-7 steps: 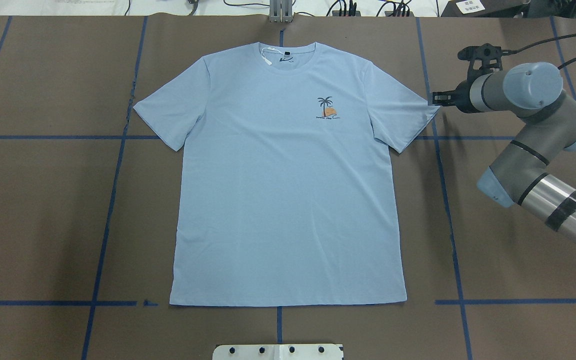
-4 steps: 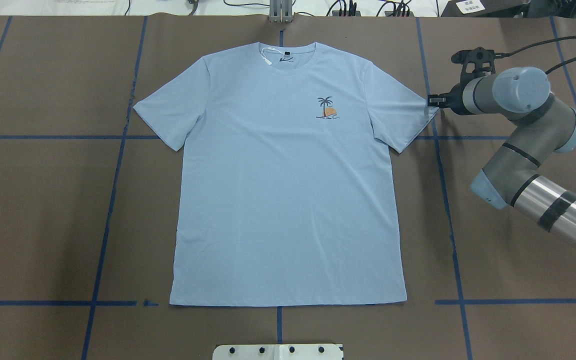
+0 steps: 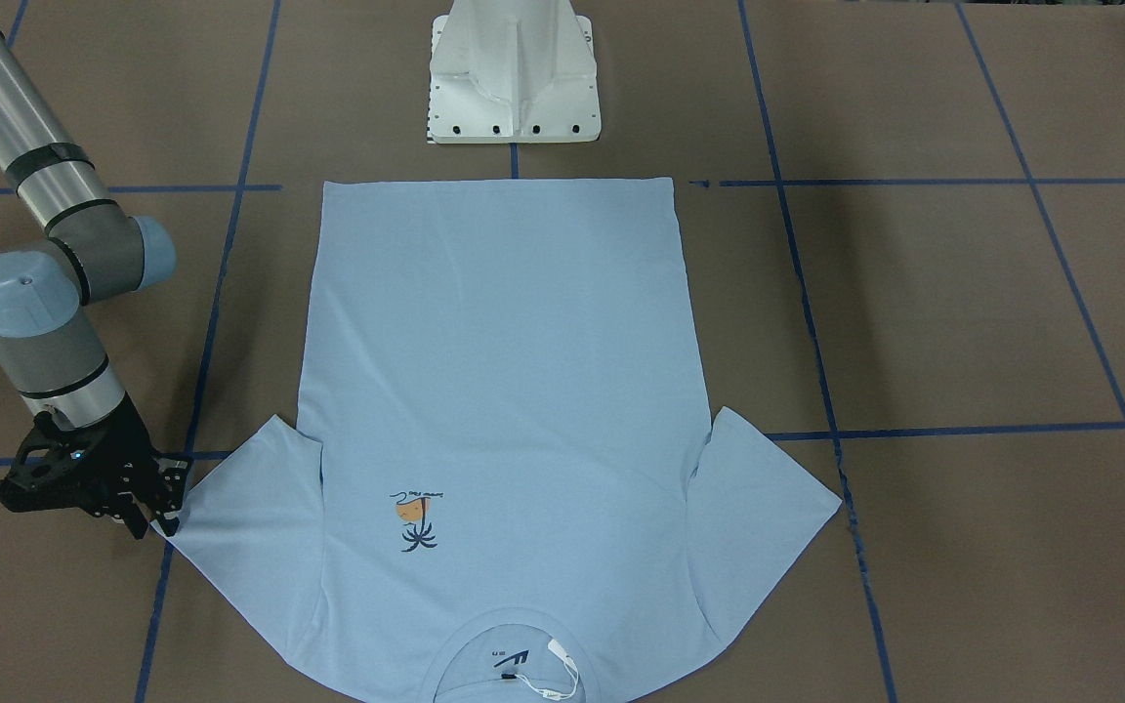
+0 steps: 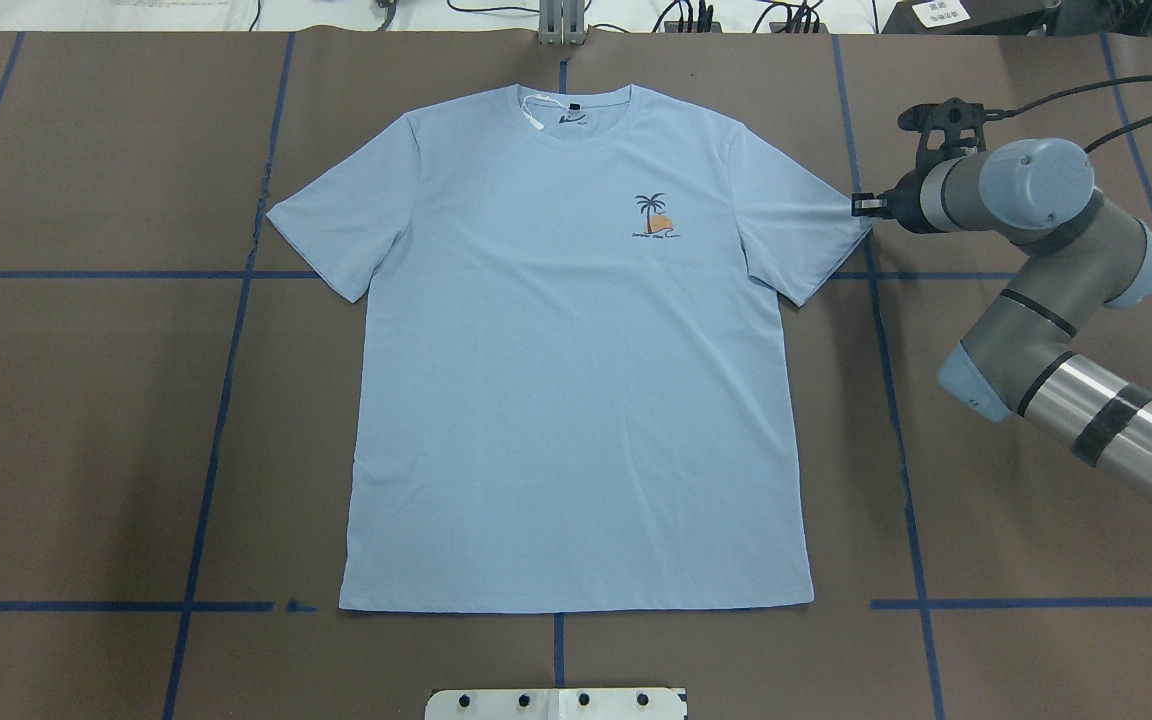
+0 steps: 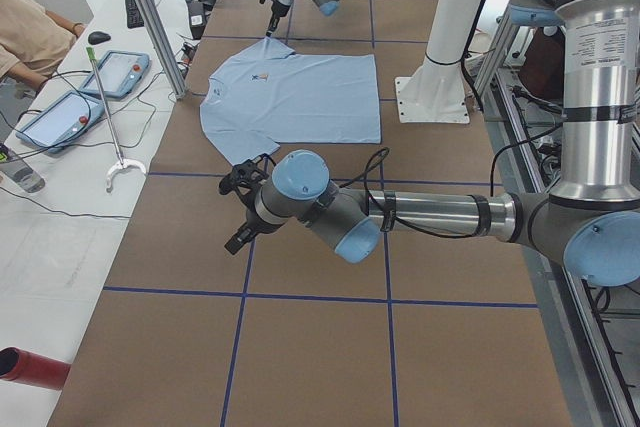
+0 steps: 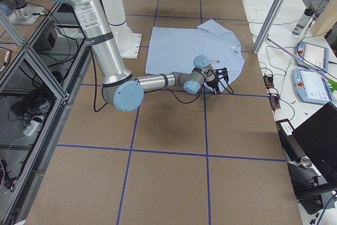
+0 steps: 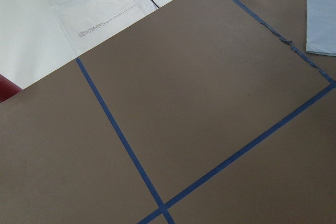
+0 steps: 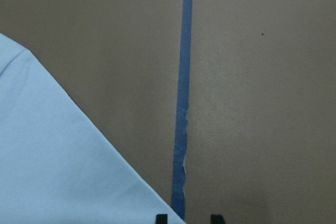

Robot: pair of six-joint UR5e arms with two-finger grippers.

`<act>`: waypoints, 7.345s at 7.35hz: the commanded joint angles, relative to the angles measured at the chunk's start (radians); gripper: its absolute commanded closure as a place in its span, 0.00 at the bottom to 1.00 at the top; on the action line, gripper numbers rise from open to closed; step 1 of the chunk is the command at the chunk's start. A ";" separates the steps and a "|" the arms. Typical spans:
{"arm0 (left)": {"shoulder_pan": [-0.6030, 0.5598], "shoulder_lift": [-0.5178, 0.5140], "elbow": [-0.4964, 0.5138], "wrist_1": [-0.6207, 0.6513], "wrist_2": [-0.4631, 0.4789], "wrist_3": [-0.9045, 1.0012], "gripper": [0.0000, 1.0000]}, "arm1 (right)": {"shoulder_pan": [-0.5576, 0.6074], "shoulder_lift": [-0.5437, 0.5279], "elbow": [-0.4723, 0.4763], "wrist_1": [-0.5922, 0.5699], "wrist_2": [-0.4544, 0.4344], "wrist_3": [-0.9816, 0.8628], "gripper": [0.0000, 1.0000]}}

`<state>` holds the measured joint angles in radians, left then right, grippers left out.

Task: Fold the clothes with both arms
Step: 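Move the right gripper over the shirt's shoulder near the collar, then lift the right gripper away from the shirt toward the far edge, then move the left gripper over the shirt's other shoulder near the collar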

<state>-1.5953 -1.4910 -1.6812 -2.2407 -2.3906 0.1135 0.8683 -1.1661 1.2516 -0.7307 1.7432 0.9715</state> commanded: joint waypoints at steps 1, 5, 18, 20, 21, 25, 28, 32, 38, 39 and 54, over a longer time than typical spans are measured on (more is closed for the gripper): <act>0.000 0.000 0.000 0.000 0.001 0.000 0.00 | 0.001 0.031 0.047 -0.043 0.004 0.018 1.00; 0.000 -0.002 0.000 0.000 -0.001 0.000 0.00 | -0.049 0.130 0.187 -0.332 -0.048 0.122 1.00; 0.000 0.008 0.002 0.000 -0.001 0.000 0.00 | -0.206 0.388 -0.027 -0.496 -0.304 0.325 0.01; 0.002 -0.012 0.002 -0.002 0.001 -0.040 0.00 | -0.177 0.446 -0.026 -0.501 -0.275 0.271 0.00; 0.002 -0.020 -0.006 -0.073 0.007 -0.040 0.00 | -0.137 0.450 -0.017 -0.504 -0.187 0.233 0.00; 0.197 -0.161 0.035 -0.114 0.126 -0.490 0.00 | 0.104 0.314 0.111 -0.507 0.181 -0.102 0.00; 0.478 -0.351 0.158 -0.131 0.382 -0.916 0.24 | 0.297 0.111 0.254 -0.513 0.398 -0.354 0.00; 0.691 -0.500 0.380 -0.260 0.588 -1.194 0.31 | 0.364 0.049 0.259 -0.506 0.446 -0.458 0.00; 0.759 -0.577 0.528 -0.263 0.680 -1.236 0.42 | 0.362 0.048 0.258 -0.504 0.440 -0.458 0.00; 0.759 -0.577 0.528 -0.263 0.680 -1.236 0.43 | 0.362 0.048 0.258 -0.504 0.438 -0.458 0.00; 0.863 -0.773 0.399 0.099 0.685 -1.333 1.00 | 0.360 0.043 0.256 -0.500 0.432 -0.444 0.00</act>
<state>-0.7612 -2.2129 -1.2856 -2.2041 -1.7087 -1.1994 1.2287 -1.1226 1.5086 -1.2304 2.1754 0.5257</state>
